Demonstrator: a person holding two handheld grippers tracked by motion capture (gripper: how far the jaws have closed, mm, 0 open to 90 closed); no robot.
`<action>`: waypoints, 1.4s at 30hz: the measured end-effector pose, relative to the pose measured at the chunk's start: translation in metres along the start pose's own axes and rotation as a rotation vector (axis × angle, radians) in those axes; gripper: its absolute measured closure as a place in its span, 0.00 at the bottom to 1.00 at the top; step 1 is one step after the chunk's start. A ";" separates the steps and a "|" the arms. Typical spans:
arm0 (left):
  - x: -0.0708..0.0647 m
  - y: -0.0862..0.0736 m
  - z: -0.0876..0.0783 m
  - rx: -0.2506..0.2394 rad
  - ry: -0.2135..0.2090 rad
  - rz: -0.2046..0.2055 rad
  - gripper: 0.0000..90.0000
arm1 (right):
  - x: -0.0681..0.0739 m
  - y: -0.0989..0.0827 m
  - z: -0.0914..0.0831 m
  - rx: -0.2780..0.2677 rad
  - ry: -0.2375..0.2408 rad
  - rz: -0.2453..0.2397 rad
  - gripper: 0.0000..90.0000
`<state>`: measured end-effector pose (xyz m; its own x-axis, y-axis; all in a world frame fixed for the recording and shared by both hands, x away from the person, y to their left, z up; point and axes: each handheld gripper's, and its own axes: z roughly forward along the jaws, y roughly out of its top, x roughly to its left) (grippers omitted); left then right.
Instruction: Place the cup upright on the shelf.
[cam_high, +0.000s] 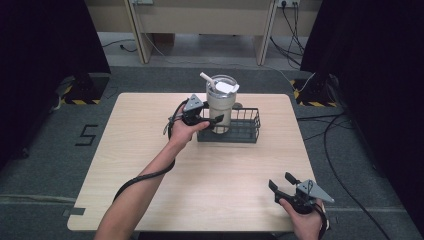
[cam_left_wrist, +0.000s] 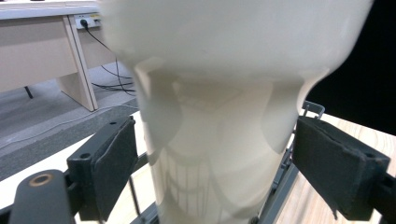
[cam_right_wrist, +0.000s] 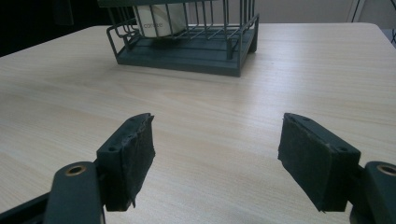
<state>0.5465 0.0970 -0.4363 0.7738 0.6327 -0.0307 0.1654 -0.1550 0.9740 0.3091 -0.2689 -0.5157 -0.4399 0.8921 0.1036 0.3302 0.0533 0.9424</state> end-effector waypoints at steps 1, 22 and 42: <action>0.001 0.000 -0.002 -0.003 0.002 -0.003 0.16 | 0.000 0.000 0.000 0.002 0.000 0.000 0.30; 0.000 -0.008 -0.054 -0.001 -0.001 0.024 0.16 | 0.000 0.000 0.000 0.001 -0.006 -0.002 0.30; -0.001 -0.036 -0.121 -0.018 0.038 0.017 0.16 | 0.000 0.000 0.000 0.002 -0.009 0.001 0.30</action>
<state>0.4659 0.1932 -0.4438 0.7529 0.6582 -0.0056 0.1409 -0.1528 0.9782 0.3090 -0.2685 -0.5156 -0.4324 0.8959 0.1014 0.3318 0.0535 0.9418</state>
